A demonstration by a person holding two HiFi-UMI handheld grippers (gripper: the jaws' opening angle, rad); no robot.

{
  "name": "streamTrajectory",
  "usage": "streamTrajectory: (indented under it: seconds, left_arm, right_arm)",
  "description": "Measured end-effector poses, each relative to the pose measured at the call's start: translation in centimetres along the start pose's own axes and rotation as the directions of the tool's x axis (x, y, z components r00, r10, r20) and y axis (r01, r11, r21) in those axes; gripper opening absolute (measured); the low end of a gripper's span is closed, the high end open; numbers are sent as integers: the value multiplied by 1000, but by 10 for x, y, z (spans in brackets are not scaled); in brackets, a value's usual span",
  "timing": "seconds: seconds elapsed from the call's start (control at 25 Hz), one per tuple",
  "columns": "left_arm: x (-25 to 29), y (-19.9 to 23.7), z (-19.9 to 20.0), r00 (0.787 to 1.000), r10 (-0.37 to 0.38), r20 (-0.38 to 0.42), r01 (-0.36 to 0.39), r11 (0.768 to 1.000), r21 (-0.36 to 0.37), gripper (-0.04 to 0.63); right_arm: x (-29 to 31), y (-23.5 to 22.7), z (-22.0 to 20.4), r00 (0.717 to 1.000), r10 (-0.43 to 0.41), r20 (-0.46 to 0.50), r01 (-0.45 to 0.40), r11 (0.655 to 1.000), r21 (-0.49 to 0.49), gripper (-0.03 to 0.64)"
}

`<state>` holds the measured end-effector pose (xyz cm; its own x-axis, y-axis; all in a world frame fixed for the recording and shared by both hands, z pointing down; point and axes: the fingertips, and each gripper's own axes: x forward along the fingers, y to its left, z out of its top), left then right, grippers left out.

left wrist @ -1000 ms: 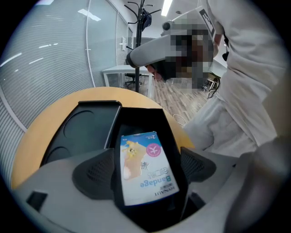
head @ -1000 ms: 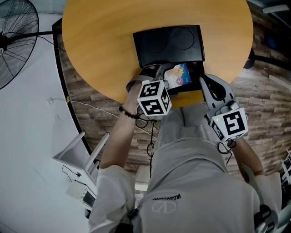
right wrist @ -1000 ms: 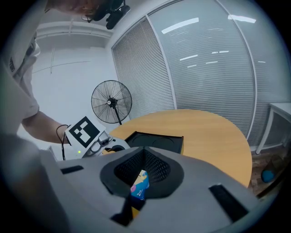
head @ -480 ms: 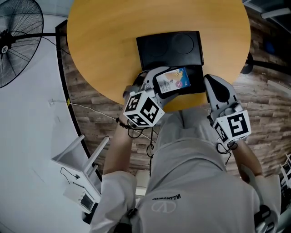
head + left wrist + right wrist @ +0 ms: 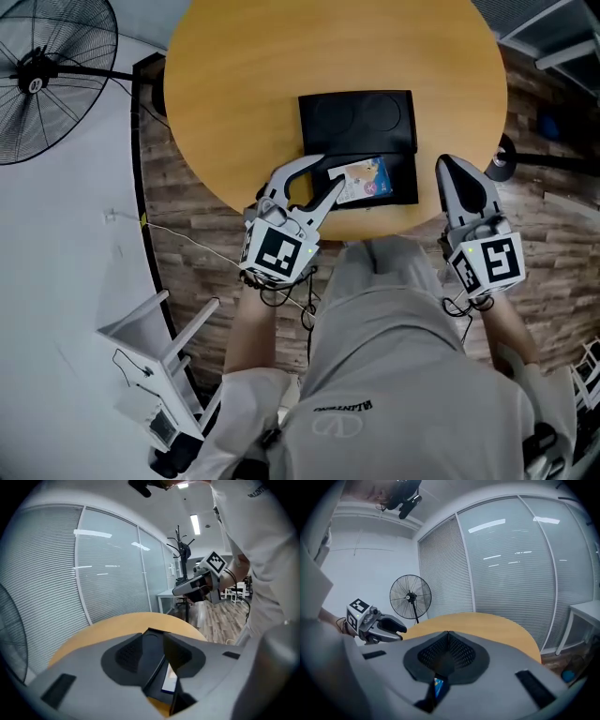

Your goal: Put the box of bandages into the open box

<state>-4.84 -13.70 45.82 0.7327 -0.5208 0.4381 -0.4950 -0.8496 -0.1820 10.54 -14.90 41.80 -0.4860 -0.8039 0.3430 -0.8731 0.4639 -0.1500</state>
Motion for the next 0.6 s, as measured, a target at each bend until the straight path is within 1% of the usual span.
streamTrajectory:
  seconds: [0.04,0.12,0.2,0.28,0.36,0.48,0.6]
  left_arm:
    - [-6,5,7,999,35,19,-35,999,-1,124]
    - [-19,16,25,994,90,67,-90,996,-11,75]
    - [-32,26,37,984,139,110,-135,990,-37,42]
    - [-44,33,45,972,193,138,-184,980,-75,23]
    - [-57,40,51,955,254,155,-236,964,-127,9]
    - [-78,53,62,924,340,174,-304,930,-207,8]
    - [-101,62,74,890,397,224,-340,905,-256,8]
  right_arm:
    - [-3,0,5,1000,-6,8,6,1000,-4,17]
    - [-8,-3,16,999,-19,26,20,1000,-9,17]
    - [-13,-7,27,998,-37,46,38,999,-16,17]
    - [-20,-12,36,996,-57,65,59,998,-23,17]
    - [-28,-17,43,993,-78,84,81,996,-26,17]
    - [-40,-26,55,987,-111,114,114,993,-25,17]
    - [-52,-34,66,980,-144,139,149,989,-23,17]
